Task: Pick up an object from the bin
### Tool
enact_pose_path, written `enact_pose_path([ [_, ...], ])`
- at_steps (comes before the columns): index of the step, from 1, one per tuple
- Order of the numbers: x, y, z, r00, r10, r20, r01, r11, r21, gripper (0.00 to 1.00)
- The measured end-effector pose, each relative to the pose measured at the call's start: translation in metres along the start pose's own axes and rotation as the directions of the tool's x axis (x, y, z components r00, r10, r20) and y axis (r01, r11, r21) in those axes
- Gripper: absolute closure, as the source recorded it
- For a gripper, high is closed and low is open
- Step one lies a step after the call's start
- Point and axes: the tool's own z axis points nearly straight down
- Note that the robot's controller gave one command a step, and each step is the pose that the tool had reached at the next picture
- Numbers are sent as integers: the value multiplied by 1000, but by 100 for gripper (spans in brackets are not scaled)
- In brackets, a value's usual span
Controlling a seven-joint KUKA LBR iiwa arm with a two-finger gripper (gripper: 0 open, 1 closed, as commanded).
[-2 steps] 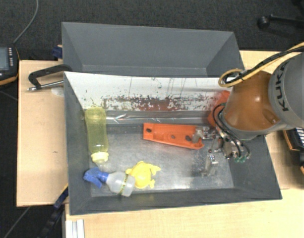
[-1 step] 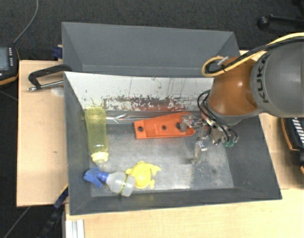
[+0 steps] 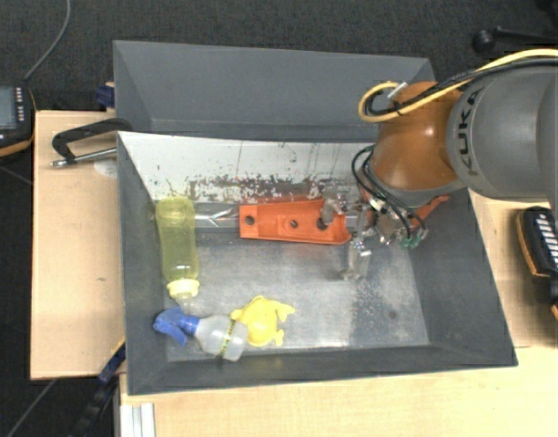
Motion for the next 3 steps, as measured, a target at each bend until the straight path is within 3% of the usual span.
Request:
enact_pose_path([
  [1,2,34,2,996,-85,-6,85,996,0,0],
  [2,1,43,2,995,-96,-6,96,995,0,0],
  [3,14,0,2,994,-110,3,110,994,3,100],
])
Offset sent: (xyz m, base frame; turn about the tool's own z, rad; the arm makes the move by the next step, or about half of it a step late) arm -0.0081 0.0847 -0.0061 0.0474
